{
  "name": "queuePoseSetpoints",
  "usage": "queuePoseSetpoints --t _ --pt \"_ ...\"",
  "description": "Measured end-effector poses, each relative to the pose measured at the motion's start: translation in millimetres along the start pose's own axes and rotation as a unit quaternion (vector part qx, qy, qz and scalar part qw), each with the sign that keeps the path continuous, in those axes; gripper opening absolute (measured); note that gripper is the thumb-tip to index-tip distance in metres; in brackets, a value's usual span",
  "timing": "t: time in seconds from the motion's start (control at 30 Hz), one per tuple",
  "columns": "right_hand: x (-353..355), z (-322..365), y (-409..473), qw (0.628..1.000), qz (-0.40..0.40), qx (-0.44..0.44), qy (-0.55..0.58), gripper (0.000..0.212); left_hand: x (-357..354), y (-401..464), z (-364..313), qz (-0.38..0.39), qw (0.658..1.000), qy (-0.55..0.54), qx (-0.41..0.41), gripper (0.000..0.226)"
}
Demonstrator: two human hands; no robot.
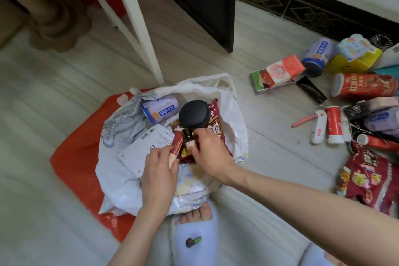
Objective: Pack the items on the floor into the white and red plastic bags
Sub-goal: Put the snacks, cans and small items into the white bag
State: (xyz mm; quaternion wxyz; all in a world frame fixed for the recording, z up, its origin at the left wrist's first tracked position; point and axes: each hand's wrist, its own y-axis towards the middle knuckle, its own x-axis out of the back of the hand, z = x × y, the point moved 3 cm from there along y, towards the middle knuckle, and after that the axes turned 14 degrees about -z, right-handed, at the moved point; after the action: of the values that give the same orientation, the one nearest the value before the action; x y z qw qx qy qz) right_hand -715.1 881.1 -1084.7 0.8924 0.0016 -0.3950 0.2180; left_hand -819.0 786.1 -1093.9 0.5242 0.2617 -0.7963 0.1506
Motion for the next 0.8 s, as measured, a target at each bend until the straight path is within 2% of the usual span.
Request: queuePoseSetpoints --t 0.07,0.13,0.27,0.4,0.5,0.57,0.67,0.8 --pt "-4.1 1.7 1.6 0.999 -0.01 -0.038 0.03 0.038 -4.6 -1.2 -1.6 -0.006 1.0 0.01 -0.017 0.026" --pt "-4.3 1.0 -1.0 0.998 0.001 -0.04 0.054 0.04 -7.2 -0.3 2.4 -0.011 1.0 -0.001 -0.027 0.022" --pt "13.3 -14.1 -12.7 0.999 0.009 0.032 0.035 0.039 -4.7 1.2 2.3 0.01 0.998 -0.021 -0.066 0.043" --pt "49.7 -45.0 -18.8 0.997 -0.026 0.065 -0.034 0.037 -3.8 6.0 -22.4 -0.023 0.992 -0.059 -0.113 0.041" --pt "79.0 -72.5 -22.1 0.996 -0.075 0.016 -0.035 0.038 -12.8 8.8 -61.5 -0.041 0.981 -0.094 -0.166 0.037" --pt "97.1 -95.3 -24.5 0.992 -0.115 -0.03 -0.038 0.039 -25.3 5.0 -94.3 -0.024 0.969 -0.115 -0.218 0.036" --pt "124.8 -139.1 -27.6 0.977 -0.178 -0.113 -0.042 0.036 -54.9 -5.1 -140.1 0.033 0.945 -0.124 -0.301 0.038" --pt "164.1 -199.4 -31.4 0.943 -0.25 -0.203 -0.087 0.031 -108.0 -10.4 -188.1 0.138 0.935 -0.079 -0.318 0.052"
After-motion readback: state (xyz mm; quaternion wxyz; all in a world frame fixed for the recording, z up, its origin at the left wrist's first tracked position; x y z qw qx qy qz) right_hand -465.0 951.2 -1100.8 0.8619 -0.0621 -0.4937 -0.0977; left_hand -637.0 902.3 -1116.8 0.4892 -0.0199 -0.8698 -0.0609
